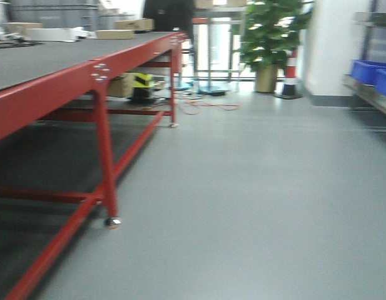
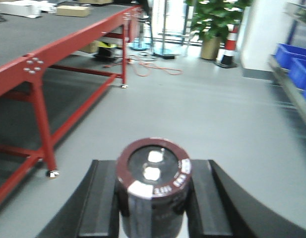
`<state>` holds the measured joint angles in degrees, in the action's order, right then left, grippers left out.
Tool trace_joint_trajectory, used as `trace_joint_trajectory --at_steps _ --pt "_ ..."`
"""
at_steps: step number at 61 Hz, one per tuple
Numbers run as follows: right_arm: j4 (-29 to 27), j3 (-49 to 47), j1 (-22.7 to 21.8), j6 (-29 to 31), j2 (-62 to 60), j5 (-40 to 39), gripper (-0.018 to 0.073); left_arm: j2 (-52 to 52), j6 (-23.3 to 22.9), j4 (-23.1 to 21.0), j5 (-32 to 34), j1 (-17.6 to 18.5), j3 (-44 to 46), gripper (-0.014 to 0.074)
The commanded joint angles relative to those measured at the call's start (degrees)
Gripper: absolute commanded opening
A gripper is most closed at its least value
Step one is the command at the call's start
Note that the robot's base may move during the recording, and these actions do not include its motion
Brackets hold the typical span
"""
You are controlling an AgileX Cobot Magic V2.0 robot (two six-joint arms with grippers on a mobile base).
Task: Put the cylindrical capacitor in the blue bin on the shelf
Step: 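Drive the base away from the table holding both objects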
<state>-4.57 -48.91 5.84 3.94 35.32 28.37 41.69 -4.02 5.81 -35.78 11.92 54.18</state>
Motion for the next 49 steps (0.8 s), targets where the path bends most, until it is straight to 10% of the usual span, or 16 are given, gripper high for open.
trace_joint_trajectory --at_steps 1,49 --pt "0.1 -0.1 0.0 0.0 -0.2 -1.7 -0.0069 -0.2 0.0 -0.1 1.3 0.4 0.1 -0.0111" --pt "0.1 -0.1 0.0 0.0 -0.2 -1.7 -0.0069 -0.2 0.0 -0.1 1.3 0.4 0.1 -0.0111"
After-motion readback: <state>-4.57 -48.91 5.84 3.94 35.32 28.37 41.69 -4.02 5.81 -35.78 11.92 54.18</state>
